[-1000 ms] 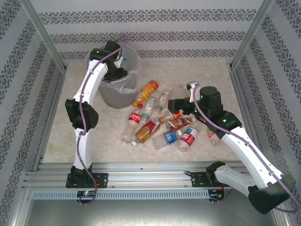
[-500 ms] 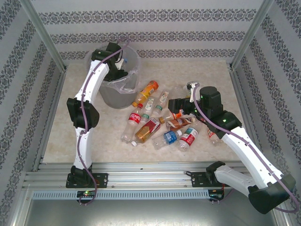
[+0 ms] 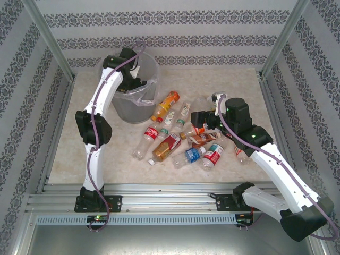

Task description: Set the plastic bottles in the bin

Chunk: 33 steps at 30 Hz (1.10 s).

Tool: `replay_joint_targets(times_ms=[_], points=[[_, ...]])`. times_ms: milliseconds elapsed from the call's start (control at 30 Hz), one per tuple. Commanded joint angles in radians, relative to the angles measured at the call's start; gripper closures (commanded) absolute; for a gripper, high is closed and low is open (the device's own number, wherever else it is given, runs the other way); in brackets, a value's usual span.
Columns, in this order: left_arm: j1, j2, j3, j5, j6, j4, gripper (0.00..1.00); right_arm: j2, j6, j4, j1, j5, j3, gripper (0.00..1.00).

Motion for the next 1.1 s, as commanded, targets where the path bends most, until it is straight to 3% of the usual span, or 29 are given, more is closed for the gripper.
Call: replay_joint_targets(times_ms=[0,200,433,767,1067], points=[[0.009,-0.073,0.023,0.024,-0.028,0.029,0.00,-0.011,0.015,-0.034,0.005,0.053,0.003,0.02],[0.010,-0.159,-0.006,0.029,-0.052,0.090,0.00,0.002,0.024,-0.129,-0.005,0.150,0.027,0.02],[0.005,-0.297,-0.111,0.072,-0.061,0.200,0.00,0.042,0.147,-0.229,-0.044,0.242,0.033,0.05],[-0.021,-0.686,-0.637,0.259,-0.072,0.635,0.00,0.082,0.294,-0.346,-0.129,0.301,-0.011,0.12],[-0.125,-0.911,-0.962,0.409,-0.105,0.895,0.00,0.131,0.237,-0.389,-0.275,0.310,-0.049,0.15]])
